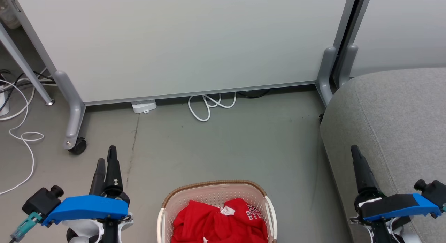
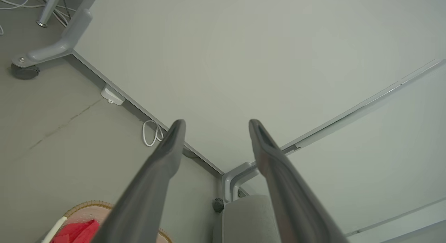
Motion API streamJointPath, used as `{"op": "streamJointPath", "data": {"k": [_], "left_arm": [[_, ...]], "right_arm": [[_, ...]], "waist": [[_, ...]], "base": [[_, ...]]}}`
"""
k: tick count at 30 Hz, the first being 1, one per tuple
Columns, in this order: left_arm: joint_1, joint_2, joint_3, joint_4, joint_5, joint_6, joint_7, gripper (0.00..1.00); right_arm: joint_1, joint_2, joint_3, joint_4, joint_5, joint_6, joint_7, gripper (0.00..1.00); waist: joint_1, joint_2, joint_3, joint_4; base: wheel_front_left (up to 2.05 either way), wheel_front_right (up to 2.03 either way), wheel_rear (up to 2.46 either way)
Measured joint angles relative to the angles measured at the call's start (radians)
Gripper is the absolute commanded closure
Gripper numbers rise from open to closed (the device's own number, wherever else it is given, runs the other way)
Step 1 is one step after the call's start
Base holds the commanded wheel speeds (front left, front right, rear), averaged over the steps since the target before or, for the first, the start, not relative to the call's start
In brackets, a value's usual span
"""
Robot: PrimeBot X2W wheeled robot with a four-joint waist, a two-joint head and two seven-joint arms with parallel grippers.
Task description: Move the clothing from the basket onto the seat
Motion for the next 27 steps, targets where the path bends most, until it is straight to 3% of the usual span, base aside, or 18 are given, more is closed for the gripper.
{"op": "streamJointPath", "data": {"k": [27], "left_arm": [[-0.011,0.028,-0.094,0.011,0.379,0.043,-0.086,0.00]], "right_arm": [[-0.001,0.000,0.047,0.014,-0.401,0.000,-0.085,0.00]], "waist": [[0.0000,0.0000,0.005,0.016]], "base": [[0.00,0.00,0.00]]}}
